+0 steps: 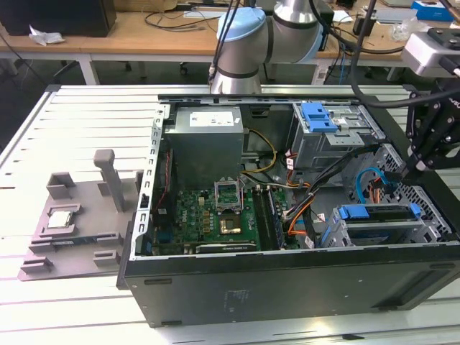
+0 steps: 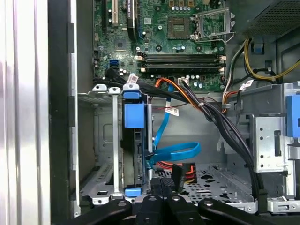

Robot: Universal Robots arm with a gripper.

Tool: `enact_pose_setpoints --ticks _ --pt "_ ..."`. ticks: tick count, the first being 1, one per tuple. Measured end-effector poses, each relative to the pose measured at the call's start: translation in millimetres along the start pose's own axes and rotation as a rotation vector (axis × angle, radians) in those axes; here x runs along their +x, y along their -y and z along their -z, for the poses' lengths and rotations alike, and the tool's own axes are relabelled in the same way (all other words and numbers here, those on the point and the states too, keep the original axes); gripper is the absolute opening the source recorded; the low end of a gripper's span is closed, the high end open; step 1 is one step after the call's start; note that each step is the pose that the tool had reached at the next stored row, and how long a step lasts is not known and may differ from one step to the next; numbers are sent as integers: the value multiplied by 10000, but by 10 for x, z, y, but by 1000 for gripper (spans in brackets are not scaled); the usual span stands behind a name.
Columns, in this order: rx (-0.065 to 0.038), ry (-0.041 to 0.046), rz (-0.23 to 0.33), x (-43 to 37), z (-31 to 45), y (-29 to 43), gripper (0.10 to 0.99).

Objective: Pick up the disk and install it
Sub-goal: 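Insert the first disk wire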

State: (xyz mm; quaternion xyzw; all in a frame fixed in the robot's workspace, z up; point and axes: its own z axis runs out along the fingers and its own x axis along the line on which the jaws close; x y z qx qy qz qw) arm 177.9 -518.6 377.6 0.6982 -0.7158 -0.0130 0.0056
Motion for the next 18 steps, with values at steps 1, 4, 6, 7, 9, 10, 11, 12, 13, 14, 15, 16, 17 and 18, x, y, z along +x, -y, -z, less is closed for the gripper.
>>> enact_pose_setpoints --ticks 1,4,6,7,9,10,11,12,13,14,15,16,17,18 --pt "-1 -2 0 -14 -15 0 106" --pt "0 -4 0 -14 -20 0 106" --pt "0 -2 0 -14 -21 0 106" --pt "0 -3 0 -14 -22 0 106" --pt "0 -2 0 -14 -22 0 114" --pt "0 -2 0 -14 -23 0 231" --pt "0 -2 0 -14 -23 0 298" --pt "0 -2 0 -14 -23 0 298" --pt "0 -2 0 -14 -23 0 298" --pt "0 -1 0 -14 -23 0 298" --pt "-1 -1 0 -15 -23 0 298" --pt "0 -1 0 -15 -23 0 298" --pt "0 -1 0 -15 -23 0 298" --pt "0 -2 0 -15 -23 0 298"
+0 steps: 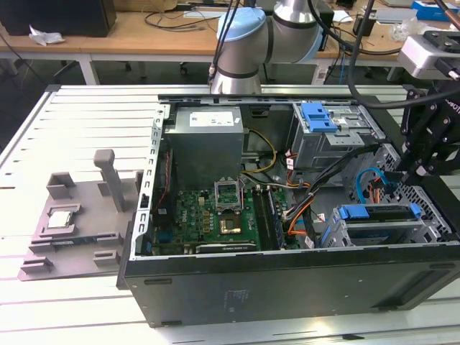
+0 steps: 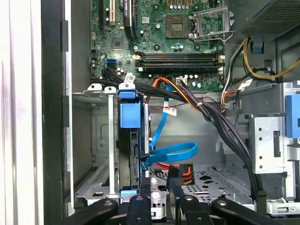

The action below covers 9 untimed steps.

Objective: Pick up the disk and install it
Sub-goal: 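Insert the first disk wire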

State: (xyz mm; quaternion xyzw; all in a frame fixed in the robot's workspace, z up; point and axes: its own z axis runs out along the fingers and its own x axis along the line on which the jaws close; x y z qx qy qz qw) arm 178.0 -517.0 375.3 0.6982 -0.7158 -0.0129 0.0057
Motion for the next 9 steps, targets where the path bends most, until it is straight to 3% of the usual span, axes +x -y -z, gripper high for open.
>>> enact_pose_setpoints --ticks 9 --pt "0 1 0 -90 -15 -2 298"
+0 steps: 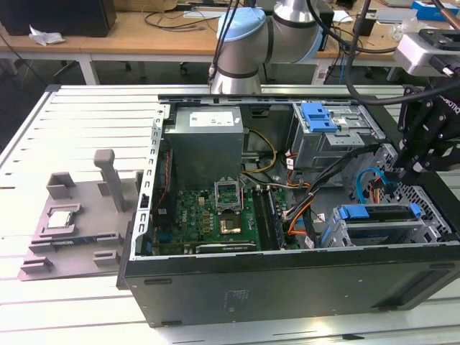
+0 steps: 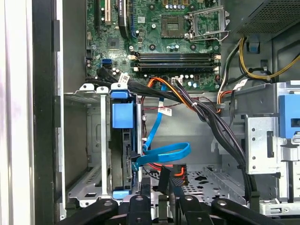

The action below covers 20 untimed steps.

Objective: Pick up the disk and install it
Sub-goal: 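Insert the first disk wire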

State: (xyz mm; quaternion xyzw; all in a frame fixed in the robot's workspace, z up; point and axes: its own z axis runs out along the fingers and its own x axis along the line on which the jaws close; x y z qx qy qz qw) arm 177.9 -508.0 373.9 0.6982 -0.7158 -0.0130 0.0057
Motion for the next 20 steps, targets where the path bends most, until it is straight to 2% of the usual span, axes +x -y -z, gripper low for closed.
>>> enact_pose_setpoints --ticks 13,18,20 --pt "0 -8 1 -62 -118 1 298" --pt "3 -122 -2 -62 -175 3 298" --pt "4 -130 -2 -62 -184 4 298"
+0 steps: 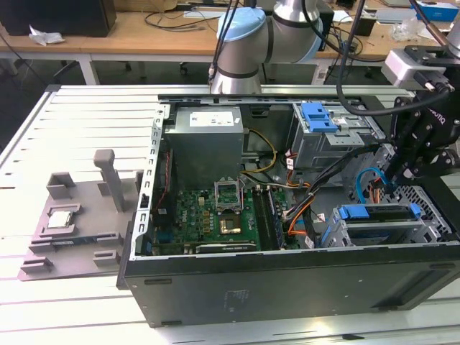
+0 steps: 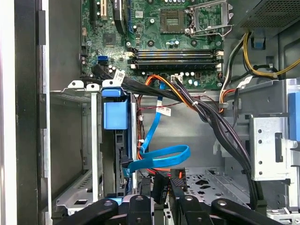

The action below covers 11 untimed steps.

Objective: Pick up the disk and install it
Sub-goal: 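Insert the first disk wire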

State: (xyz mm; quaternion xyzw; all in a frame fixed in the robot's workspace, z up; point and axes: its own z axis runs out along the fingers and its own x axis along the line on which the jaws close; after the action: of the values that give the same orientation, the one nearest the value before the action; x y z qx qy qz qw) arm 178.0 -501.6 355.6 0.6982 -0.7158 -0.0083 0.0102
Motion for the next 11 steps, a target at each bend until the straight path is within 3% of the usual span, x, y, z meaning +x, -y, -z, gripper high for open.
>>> enact_pose_setpoints --ticks 4,5,7,11 --pt "0 -4 -1 0 -1 0 286" --pt "0 -11 0 0 -1 0 169" --pt "0 -15 1 14 -2 1 169" --pt "0 -21 0 223 -5 0 169"
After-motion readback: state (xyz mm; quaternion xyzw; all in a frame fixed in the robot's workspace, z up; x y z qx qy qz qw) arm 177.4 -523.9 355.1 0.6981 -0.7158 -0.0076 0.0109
